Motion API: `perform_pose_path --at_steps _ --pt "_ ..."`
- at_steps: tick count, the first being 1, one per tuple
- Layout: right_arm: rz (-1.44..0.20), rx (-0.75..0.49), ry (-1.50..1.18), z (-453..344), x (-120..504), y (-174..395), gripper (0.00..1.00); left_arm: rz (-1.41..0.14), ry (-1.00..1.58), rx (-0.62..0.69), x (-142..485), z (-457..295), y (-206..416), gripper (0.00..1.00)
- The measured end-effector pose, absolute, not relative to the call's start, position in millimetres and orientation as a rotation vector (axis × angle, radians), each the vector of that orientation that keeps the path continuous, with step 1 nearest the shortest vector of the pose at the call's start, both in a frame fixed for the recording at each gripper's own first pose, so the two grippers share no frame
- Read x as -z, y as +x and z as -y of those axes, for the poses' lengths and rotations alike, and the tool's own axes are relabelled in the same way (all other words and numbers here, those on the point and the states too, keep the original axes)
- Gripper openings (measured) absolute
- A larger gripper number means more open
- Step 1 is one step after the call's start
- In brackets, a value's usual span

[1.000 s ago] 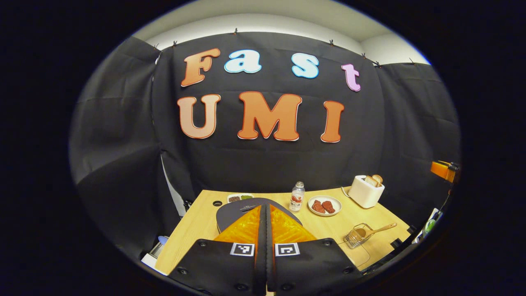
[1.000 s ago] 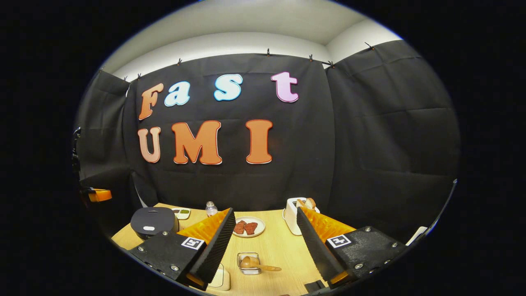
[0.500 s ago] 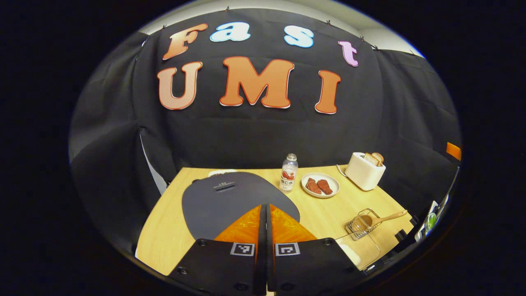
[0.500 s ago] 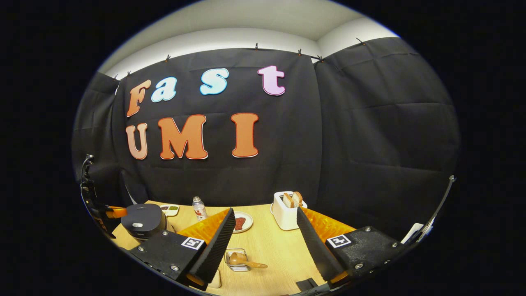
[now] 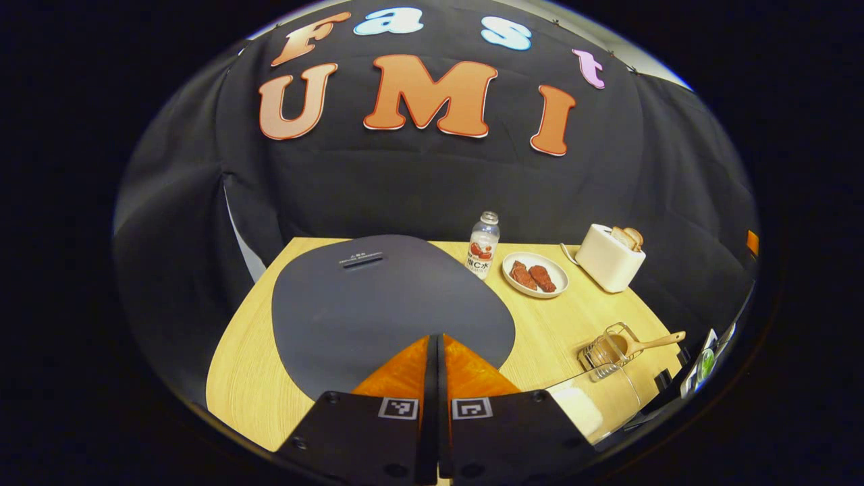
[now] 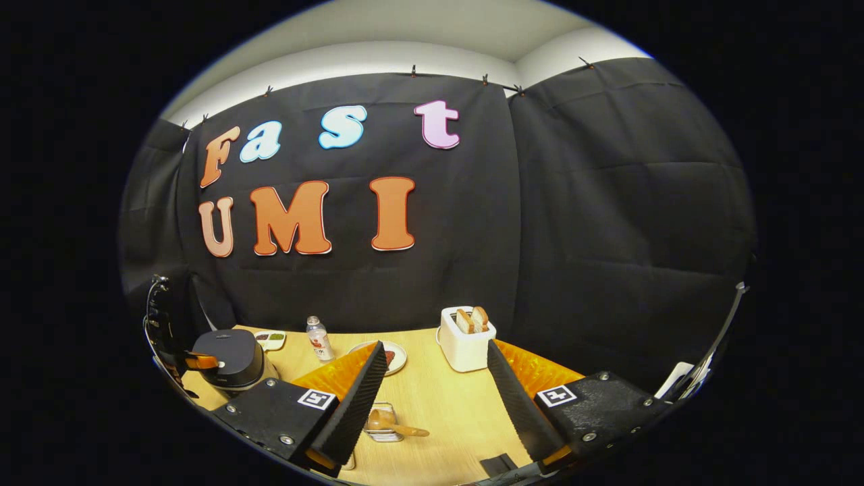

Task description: Close the left gripper, press the button to open the rice cooker; take a wooden spoon from the chopstick holder with the right hand, scoop a spoonful of rice and pour it into the rice cooker, then put the wooden spoon back into the chopstick holder.

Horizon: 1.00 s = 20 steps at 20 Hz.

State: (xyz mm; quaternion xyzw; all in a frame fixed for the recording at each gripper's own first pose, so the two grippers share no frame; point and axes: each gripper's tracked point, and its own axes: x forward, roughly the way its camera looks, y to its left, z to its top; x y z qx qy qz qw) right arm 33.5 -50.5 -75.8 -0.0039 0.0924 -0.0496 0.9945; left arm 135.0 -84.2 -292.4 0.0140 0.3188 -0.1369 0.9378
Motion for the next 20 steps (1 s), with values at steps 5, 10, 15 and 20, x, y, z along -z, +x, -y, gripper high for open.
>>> perform_pose_path --at_steps 5,10,15,20 --pt "-0.196 0.076 -0.007 45 82 34 0.93 -0.788 0.071 0.322 303 82 125 0.08" --pt "-0.199 0.04 0.007 30 88 33 0.93 -0.763 0.129 0.328 295 84 135 0.05" --pt "-0.174 0.063 -0.017 38 85 32 0.93 -0.501 0.145 0.222 209 78 156 0.05" --pt "-0.152 0.08 0.009 40 90 21 0.93 -0.289 0.055 0.204 103 70 141 0.04"
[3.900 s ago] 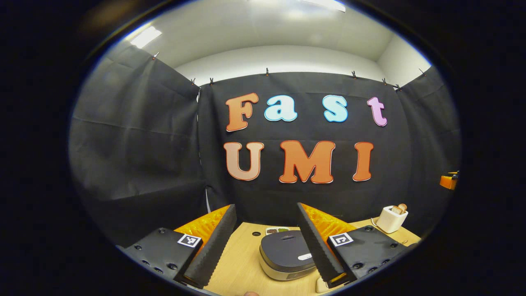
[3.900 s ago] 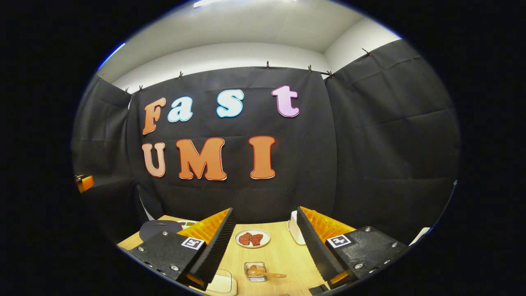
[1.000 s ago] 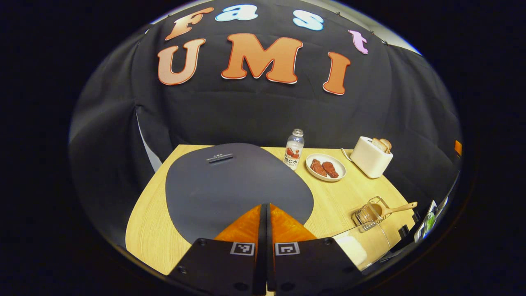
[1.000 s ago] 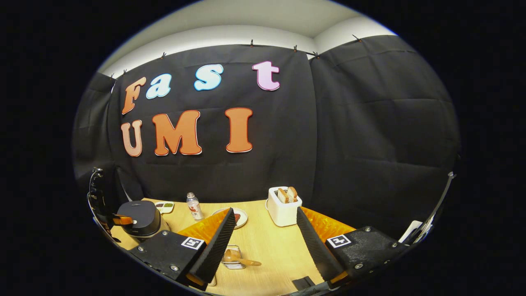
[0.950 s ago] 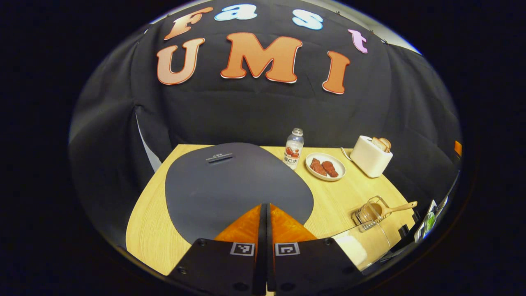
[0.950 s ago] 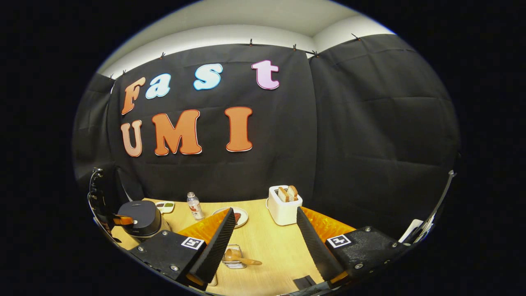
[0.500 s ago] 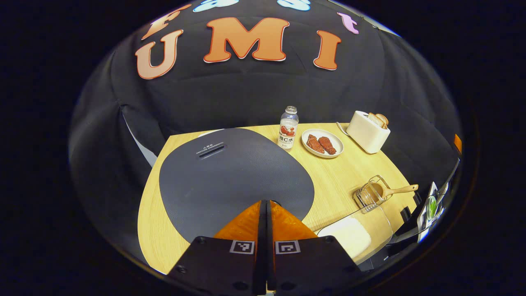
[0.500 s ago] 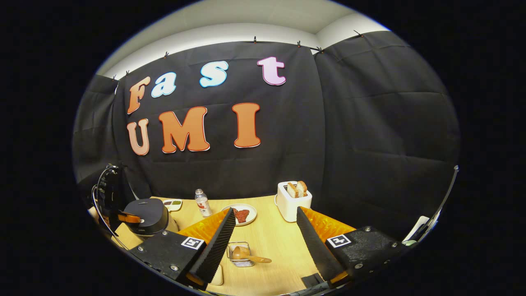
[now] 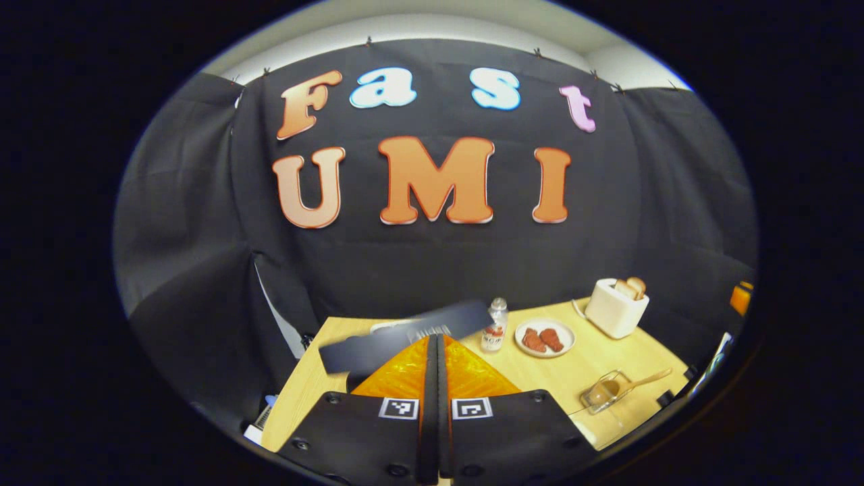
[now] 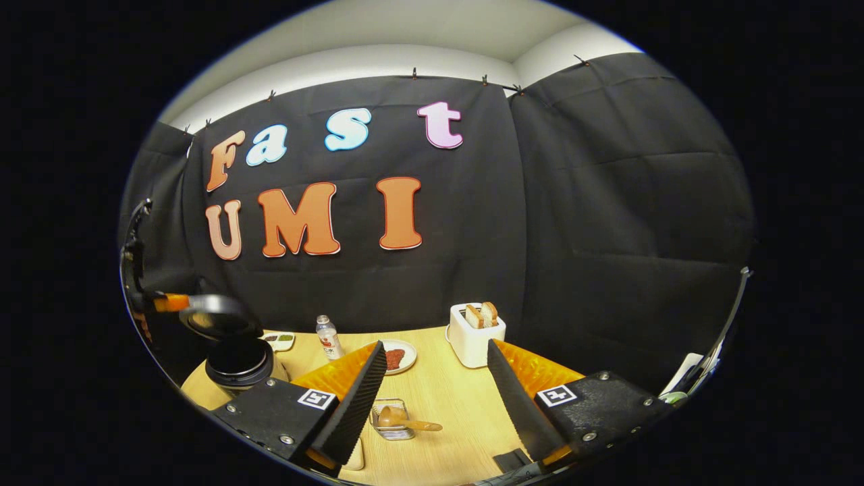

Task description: Close the left gripper, press the button to open the rice cooker; take a wooden spoon from the chopstick holder with the right hand, scoop a spoonful of rice and pour it into the rice cooker, then put the wooden spoon back into the chopstick holder.

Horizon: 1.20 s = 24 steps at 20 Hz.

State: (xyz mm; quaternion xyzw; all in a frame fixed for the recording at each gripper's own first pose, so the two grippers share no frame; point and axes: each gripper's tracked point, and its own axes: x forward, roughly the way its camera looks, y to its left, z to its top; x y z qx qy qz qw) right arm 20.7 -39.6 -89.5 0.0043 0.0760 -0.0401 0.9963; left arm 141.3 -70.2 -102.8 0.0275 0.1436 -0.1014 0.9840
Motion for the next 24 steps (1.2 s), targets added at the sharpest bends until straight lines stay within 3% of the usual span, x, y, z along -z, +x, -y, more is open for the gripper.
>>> perform_pose_path --at_steps 3,4,5,16,19,21,22,24 --pt "-0.153 0.1 0.016 44 99 19 0.93 -0.231 0.015 0.183 77 53 131 0.05" --pt "-0.148 0.108 0.022 43 102 19 0.98 -0.22 -0.004 0.18 70 47 125 0.01" --pt "-0.143 0.113 0.026 43 106 20 0.93 -0.215 -0.022 0.174 66 41 119 0.01" --pt "-0.084 0.165 0.042 21 194 40 0.93 -0.083 0.034 -0.033 6 -76 71 0.08" --pt "-0.115 0.182 0.125 20 223 51 0.98 -0.086 0.016 -0.08 3 -96 60 0.58" --pt "-0.127 0.201 0.155 22 242 59 0.98 -0.066 0.018 -0.117 -4 -112 54 0.72" --pt "-0.141 0.212 0.148 23 253 62 0.93 -0.059 0.03 -0.119 -6 -115 51 0.75" --pt "-0.163 0.222 0.155 23 271 66 0.94 -0.035 0.061 -0.168 -10 -128 43 0.82"
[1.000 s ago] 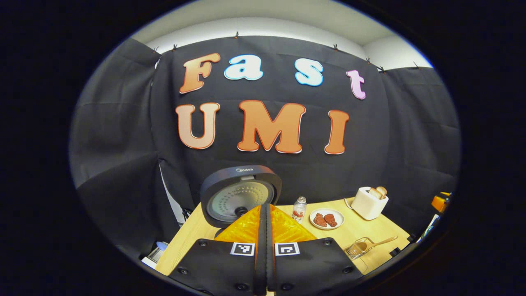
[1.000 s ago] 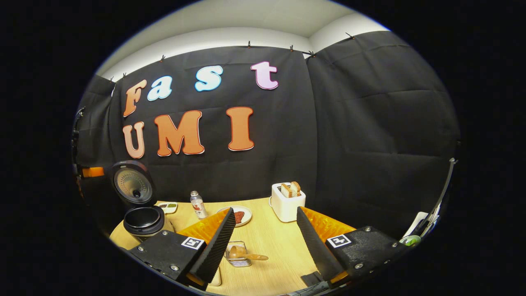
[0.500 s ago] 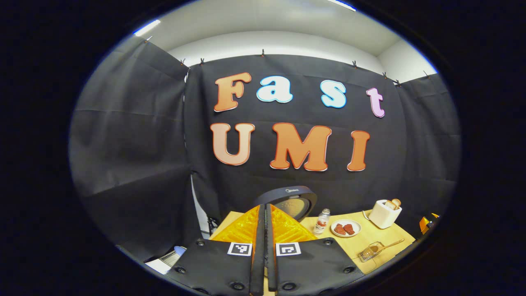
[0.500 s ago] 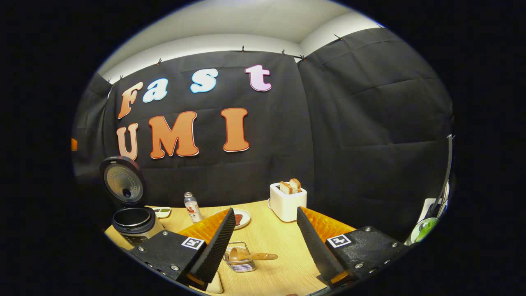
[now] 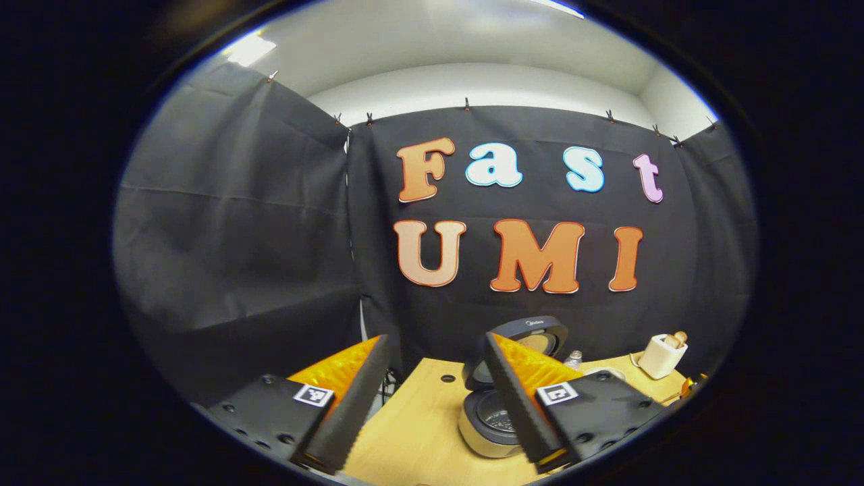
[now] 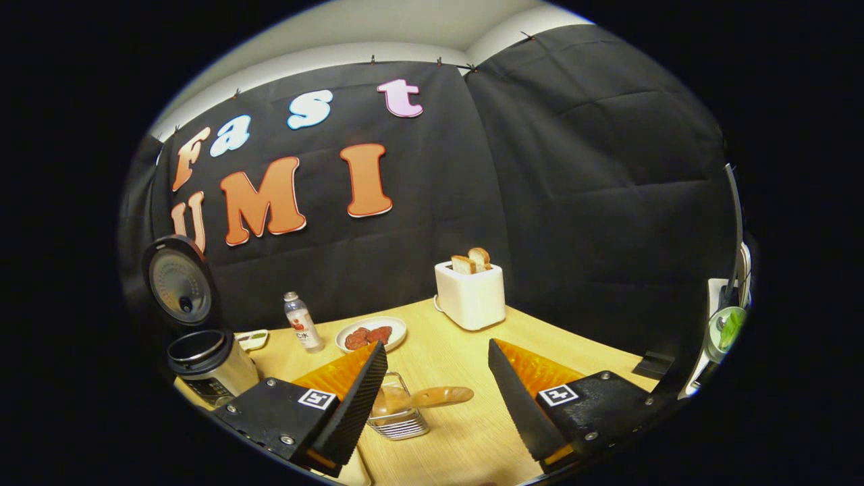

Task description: Close the left gripper, press the button to open the rice cooker; take a wooden spoon from the chopstick holder with the right hand, scoop a spoonful of rice and pour it into the rice cooker, then put the wooden spoon back into the chopstick holder.

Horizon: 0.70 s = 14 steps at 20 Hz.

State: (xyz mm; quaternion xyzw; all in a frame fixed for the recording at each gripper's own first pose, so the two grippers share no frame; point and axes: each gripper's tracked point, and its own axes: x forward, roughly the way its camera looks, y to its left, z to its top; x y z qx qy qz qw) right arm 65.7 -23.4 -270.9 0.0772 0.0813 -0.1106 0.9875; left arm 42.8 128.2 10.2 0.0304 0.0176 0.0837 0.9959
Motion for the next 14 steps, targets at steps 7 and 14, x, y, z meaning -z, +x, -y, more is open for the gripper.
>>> perform_pose_path --at_steps 7,14 --pt "-0.247 0.251 0.392 16 325 79 0.95 0.019 0.146 -0.328 -23 -164 21 1.0" --pt "-0.333 0.21 0.546 -4 341 84 0.66 -0.021 0.173 -0.334 -11 -169 25 1.0"
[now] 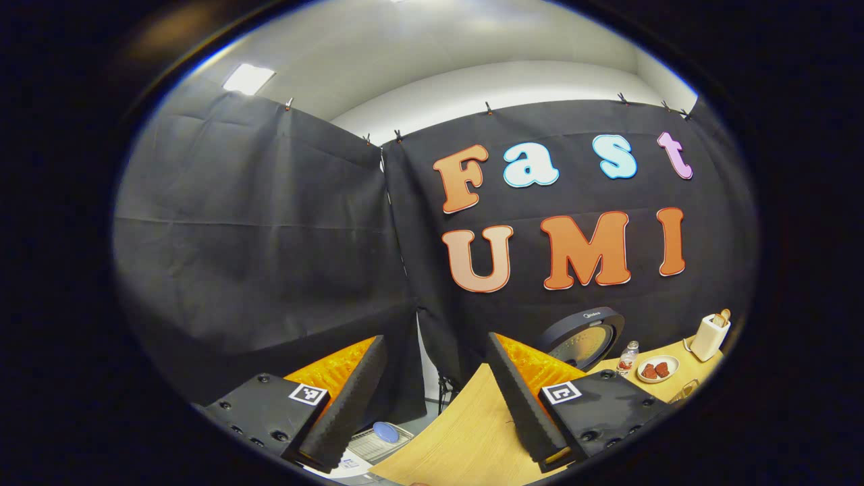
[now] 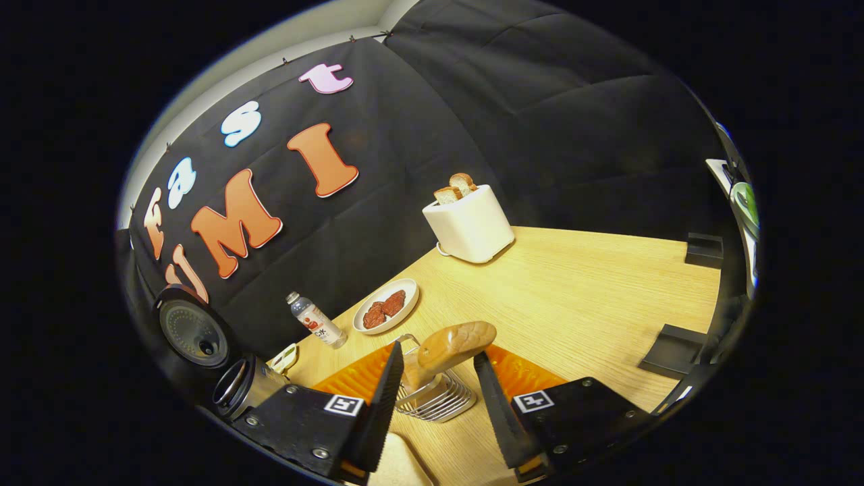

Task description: Close the left gripper, press the button to open the rice cooker; take a wooden spoon from the chopstick holder with the right hand, scoop a spoonful of rice and pour it into the rice cooker, then put the wooden spoon back into the chopstick holder.

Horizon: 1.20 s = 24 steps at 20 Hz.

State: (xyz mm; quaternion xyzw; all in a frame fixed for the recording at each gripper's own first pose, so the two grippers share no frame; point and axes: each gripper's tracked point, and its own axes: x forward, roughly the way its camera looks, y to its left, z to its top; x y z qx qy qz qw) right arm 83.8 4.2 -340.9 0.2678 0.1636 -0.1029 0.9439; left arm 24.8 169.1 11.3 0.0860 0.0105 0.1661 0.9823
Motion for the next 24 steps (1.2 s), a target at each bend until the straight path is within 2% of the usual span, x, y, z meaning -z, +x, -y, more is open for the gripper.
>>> perform_pose_path --at_steps 1,2,3,4,8,12,19,24 --pt "-0.341 0.202 0.559 -8 339 83 0.63 -0.022 0.173 -0.341 -11 -173 25 1.0" --pt "-0.348 0.207 0.562 -7 339 83 0.44 -0.026 0.171 -0.346 -10 -175 27 1.0" --pt "-0.357 0.205 0.558 -6 341 86 0.47 -0.029 0.166 -0.35 -8 -178 28 1.0" --pt "-0.36 0.19 0.568 -8 339 88 0.35 -0.03 0.158 -0.35 -8 -178 30 1.0" --pt "-0.379 0.147 0.587 -20 327 102 0.22 -0.009 0.171 -0.333 -16 -176 34 0.97" --pt "-0.412 0.154 0.5 -25 323 113 0.11 0.003 0.198 -0.316 -25 -175 34 1.0" --pt "-0.404 0.164 0.39 -38 288 109 0.09 0.013 0.196 -0.245 -34 -166 33 0.99" --pt "-0.354 0.149 0.314 -48 235 98 0.08 0.014 0.161 -0.23 -29 -183 35 0.99"
